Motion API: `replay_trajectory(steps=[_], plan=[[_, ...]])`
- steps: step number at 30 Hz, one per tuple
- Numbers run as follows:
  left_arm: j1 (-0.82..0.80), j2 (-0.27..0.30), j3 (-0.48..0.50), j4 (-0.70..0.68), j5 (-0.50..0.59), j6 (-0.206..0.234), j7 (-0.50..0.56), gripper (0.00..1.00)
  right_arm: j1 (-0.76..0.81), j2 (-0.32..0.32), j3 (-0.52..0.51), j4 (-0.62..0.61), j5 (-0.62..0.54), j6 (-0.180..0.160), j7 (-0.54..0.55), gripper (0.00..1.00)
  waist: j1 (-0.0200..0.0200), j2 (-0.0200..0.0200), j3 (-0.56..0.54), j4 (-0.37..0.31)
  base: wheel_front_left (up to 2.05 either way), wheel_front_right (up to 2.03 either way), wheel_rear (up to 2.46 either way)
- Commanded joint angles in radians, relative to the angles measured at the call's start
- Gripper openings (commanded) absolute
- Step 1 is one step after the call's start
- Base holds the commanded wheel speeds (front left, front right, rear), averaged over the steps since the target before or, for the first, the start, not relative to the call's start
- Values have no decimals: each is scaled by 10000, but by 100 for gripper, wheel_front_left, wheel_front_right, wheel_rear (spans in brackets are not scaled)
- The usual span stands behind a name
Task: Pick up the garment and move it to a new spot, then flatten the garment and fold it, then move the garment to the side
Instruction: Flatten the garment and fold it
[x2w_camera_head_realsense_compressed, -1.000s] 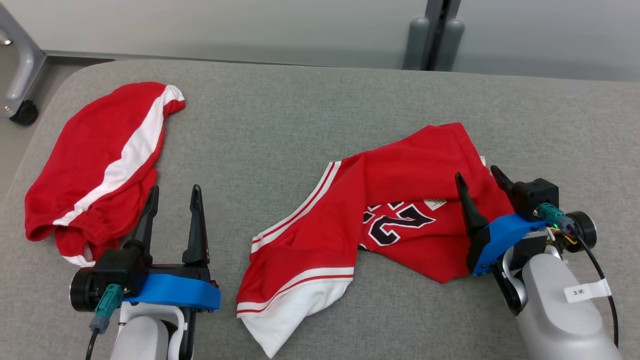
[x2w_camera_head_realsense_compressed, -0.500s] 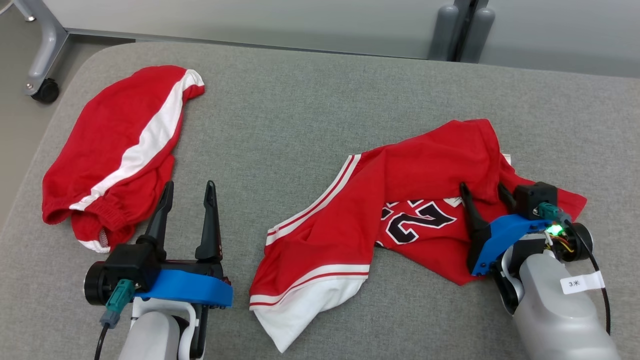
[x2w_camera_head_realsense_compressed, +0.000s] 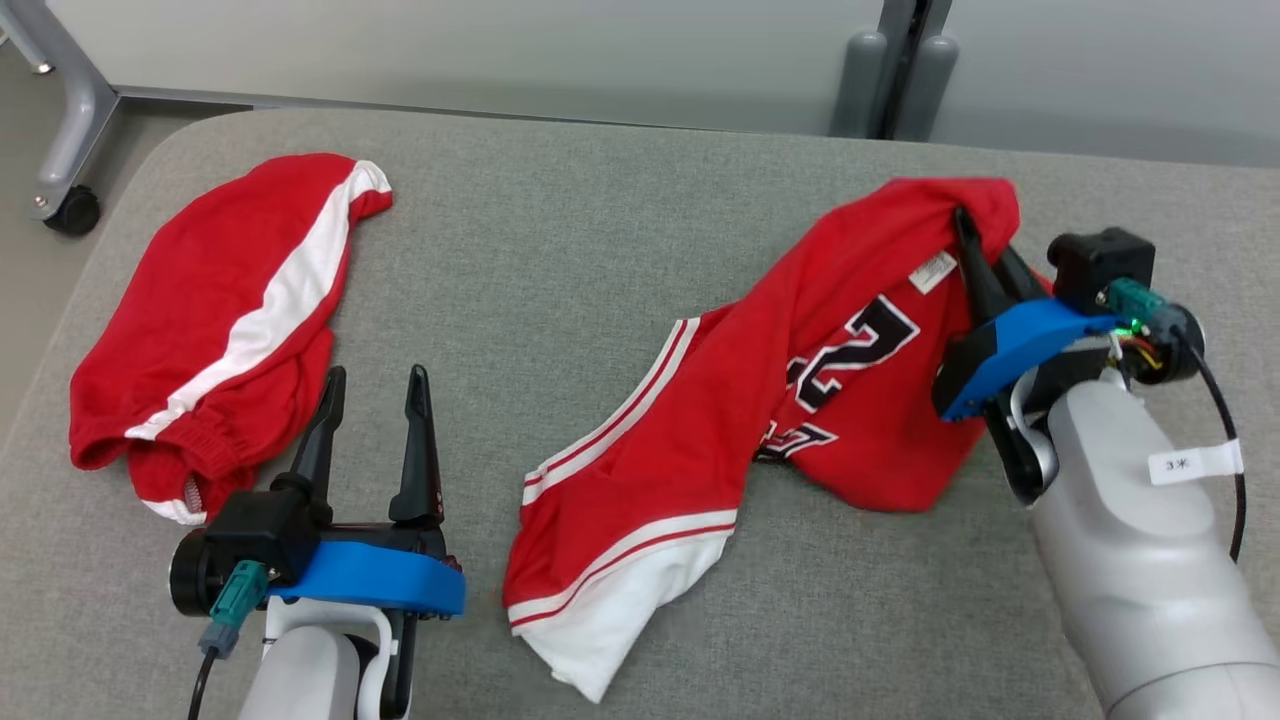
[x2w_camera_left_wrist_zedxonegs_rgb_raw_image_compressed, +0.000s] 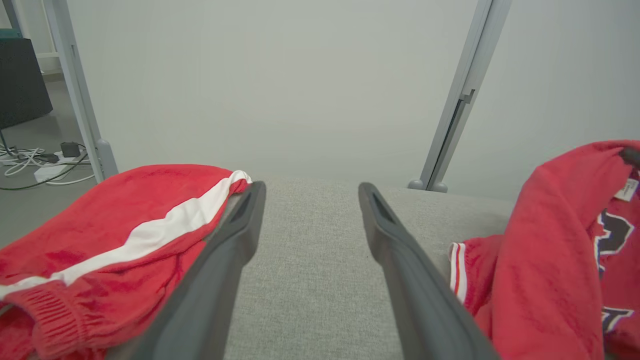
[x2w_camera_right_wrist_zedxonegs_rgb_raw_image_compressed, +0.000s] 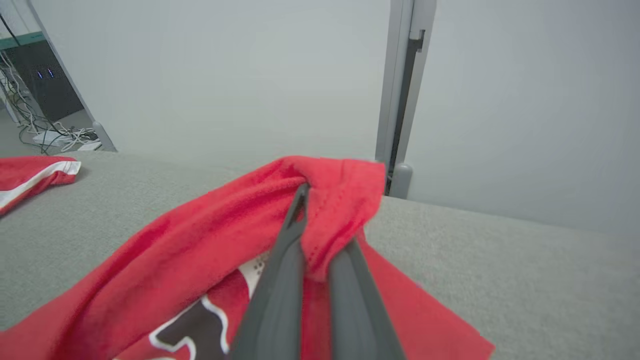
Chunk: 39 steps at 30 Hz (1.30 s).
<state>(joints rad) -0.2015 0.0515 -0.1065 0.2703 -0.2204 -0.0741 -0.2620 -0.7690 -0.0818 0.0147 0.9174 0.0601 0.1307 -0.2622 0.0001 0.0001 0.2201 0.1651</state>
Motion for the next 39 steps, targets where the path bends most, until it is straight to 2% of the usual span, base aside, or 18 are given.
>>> replay_trajectory(steps=[1,7,11,16,23,29,32,33,34,39], plan=[[22,-17,17,-11,-35,17,-45,100,-241,-65,62,-122,88,1,-35,0,-1,-1,-56,-58,0,0,0],[19,-18,80,19,-55,16,-45,100,-908,-15,570,-755,373,1,-34,0,-1,-1,-243,-301,0,0,0],[156,-16,35,31,-77,14,-45,100,-451,41,1051,-1077,596,3,-35,0,-1,-1,-366,-511,0,0,0],[338,-18,-5,36,-103,7,-45,100,1060,-120,1428,-2061,908,1,-36,0,-1,-1,-535,-820,0,0,0],[626,-16,80,17,-17,-45,-45,100,4222,-421,1410,-3844,1227,1,-38,0,-1,-1,-867,-1256,0,0,0],[776,-17,60,55,2,-71,-45,100,6375,-282,1227,-4982,1313,3,-36,0,-1,-1,-1065,-1546,0,0,0],[867,-15,-7,90,-1,-94,-45,100,7048,-167,1164,-5129,1321,3,-36,0,-1,-1,-1155,-1644,0,0,0],[895,-15,-18,107,-4,-91,-45,100,7186,-118,1121,-5172,1323,1,-36,24,-1,-1,-1196,-1676,0,0,0],[921,-15,-31,118,-10,-83,-45,100,7298,-83,1076,-5201,1291,3,-37,98,-1,-1,-1234,-1704,0,0,0],[987,-15,-103,142,-20,-98,-45,100,7669,42,678,-5497,1165,3,-35,100,-1,-1,-1380,-1765,0,0,0]])
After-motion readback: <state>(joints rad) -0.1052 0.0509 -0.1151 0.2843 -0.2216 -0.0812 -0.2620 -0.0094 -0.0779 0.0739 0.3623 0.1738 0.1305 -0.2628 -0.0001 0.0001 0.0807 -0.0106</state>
